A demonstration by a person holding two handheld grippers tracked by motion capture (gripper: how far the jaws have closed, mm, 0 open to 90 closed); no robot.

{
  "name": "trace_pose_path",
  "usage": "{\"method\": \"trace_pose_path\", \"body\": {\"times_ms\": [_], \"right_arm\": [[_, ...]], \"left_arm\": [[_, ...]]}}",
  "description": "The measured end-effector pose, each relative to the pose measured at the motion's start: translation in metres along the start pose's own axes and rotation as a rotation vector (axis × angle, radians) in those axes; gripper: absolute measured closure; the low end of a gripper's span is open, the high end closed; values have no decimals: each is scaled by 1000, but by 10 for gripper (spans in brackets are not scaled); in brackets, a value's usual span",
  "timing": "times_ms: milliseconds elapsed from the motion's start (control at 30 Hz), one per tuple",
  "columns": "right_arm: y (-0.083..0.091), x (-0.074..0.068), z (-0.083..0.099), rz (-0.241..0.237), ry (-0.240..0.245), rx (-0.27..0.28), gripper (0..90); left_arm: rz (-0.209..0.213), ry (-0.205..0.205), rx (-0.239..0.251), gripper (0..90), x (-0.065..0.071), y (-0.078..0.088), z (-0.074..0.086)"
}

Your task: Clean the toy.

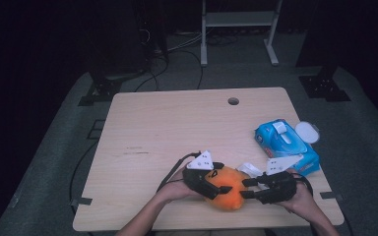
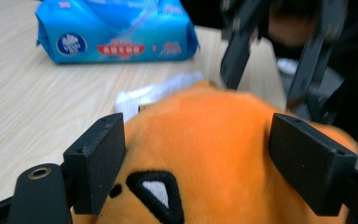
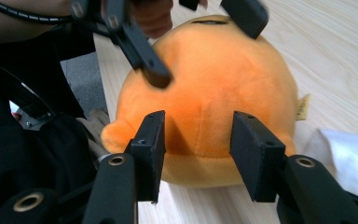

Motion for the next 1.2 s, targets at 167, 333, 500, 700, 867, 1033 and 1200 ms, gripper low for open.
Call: {"method": "trace_pose_path", "body": {"times_ms": [167, 333, 500, 700, 867, 1033, 1200], "right_arm": [[10, 6, 0, -14, -38, 38, 531], [22, 11, -9, -37, -81, 125, 520], [30, 17, -11, -42, -113, 175, 517], [37, 24, -15, -52, -154, 228, 516], [29, 27, -14, -43, -153, 210, 510], [22, 26, -15, -38, -146, 191, 509], [16, 32, -13, -27, -156, 177, 509]], "left_arm": [[21, -15, -30, 297, 8, -4, 4], [-22, -4, -48, 485, 9, -1, 3], [-62, 3, -12, 561, 6, 6, -7], [-136, 12, -4, 608, -11, 19, -10], [-199, 16, 4, 612, -29, 32, -12], [-278, 20, -6, 617, -56, 47, -11], [-371, 47, -24, 619, -81, 54, 8]]}}
Point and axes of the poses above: each handheld gripper's, and its own axes: y roughly backward along the jaws, z roughly out of its underside, x roughly to its right, the point moved 8 cm from there along -y, roughly forward along the jaws, and after that the axes turned 13 degrees about -y, right-handed, at the moved point
